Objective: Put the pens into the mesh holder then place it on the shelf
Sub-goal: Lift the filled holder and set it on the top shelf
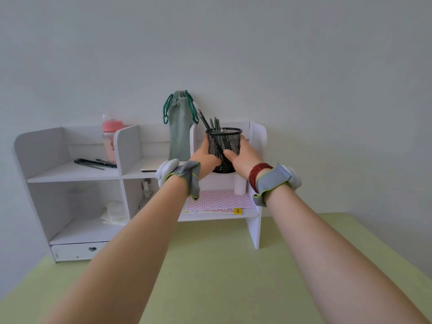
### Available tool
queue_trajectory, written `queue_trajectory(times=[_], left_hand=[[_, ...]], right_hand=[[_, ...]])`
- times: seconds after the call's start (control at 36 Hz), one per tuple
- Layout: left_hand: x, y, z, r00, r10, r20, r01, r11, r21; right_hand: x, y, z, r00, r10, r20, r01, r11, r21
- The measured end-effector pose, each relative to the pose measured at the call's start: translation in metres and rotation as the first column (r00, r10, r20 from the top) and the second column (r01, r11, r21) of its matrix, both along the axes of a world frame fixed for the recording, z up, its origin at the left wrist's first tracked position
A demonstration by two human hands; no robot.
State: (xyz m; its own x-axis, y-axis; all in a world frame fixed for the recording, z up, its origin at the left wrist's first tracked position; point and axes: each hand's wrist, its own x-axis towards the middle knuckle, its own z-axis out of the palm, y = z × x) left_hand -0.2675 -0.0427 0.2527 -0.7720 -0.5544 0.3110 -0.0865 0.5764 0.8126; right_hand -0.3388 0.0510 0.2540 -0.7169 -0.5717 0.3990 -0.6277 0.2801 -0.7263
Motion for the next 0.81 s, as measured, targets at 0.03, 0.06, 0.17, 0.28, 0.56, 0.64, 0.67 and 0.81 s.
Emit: queue_trajectory(times=[0.03,0.06,0.17,0.28,0.56,0.64,0.67,0.81], left_hand=[[-0.001,0.000,-0.001,1.000,0.010,0.001,-0.010,1.000,-0.021],[0.000,0.000,-0.002,1.000,0.025,0.002,-0.024,0.999,-0.048],[-0.004,0.000,-0.007,0.997,0.076,0.019,-0.073,0.987,-0.146],[-0.010,-0.001,-0.009,0.987,0.146,0.063,-0.127,0.962,-0.241],[-0.013,-0.003,-0.014,0.968,0.239,0.079,-0.205,0.931,-0.303],[-0.012,-0.001,-0.013,0.962,0.256,0.092,-0.218,0.929,-0.298],[-0.012,0.000,-0.014,0.960,0.258,0.106,-0.218,0.930,-0.295],[-0.011,0.001,-0.012,0.945,0.288,0.154,-0.226,0.917,-0.329]], right_hand=[[0.000,-0.001,0.000,1.000,-0.004,-0.001,0.004,1.000,0.006],[0.001,-0.001,0.000,1.000,-0.006,-0.006,0.006,1.000,0.014],[-0.001,-0.004,-0.003,1.000,-0.022,-0.019,0.023,0.999,0.039],[-0.002,-0.007,-0.008,0.999,-0.031,-0.014,0.032,0.999,0.038],[0.001,-0.010,-0.013,0.998,-0.063,-0.024,0.065,0.995,0.069],[0.002,-0.008,-0.013,0.997,-0.076,-0.022,0.077,0.994,0.080],[0.002,-0.008,-0.013,0.997,-0.078,-0.023,0.080,0.992,0.095],[0.003,-0.008,-0.009,0.996,-0.092,-0.013,0.093,0.978,0.189]])
